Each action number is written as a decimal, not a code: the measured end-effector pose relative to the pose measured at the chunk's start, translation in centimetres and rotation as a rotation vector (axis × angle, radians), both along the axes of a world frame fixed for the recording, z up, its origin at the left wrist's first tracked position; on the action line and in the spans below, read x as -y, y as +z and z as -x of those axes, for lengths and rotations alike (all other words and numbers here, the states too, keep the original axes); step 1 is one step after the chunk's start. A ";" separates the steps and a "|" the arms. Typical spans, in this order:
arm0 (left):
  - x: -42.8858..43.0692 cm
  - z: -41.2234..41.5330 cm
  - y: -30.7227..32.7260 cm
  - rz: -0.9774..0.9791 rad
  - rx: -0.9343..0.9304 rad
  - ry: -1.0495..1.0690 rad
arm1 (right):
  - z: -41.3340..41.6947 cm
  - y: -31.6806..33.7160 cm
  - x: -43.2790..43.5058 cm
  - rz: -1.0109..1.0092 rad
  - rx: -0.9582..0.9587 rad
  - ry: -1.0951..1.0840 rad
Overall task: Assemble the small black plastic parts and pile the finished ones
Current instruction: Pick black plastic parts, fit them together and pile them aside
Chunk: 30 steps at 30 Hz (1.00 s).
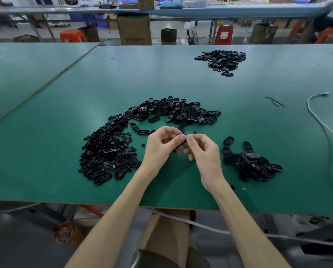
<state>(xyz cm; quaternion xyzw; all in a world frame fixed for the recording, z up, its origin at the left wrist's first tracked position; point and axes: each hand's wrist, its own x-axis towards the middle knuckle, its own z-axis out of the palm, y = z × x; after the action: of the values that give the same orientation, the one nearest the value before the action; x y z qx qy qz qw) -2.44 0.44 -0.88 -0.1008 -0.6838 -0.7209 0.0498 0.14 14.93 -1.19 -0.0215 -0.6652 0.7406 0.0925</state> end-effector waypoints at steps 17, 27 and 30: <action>-0.2 -0.2 0.0 0.036 -0.019 -0.056 | 0.2 -0.2 -0.2 0.047 0.021 -0.079; -0.1 -0.3 0.2 0.051 -0.016 -0.051 | 0.0 -0.1 -0.2 0.041 0.006 -0.071; -0.1 -0.2 0.2 0.060 -0.018 -0.045 | 0.0 0.0 -0.2 0.033 -0.004 -0.068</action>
<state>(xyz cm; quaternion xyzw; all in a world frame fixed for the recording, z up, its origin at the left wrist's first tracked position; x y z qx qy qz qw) -2.21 0.58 -0.65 -0.1240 -0.7023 -0.7000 0.0369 0.10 15.12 -1.22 -0.0442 -0.6515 0.7481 0.1183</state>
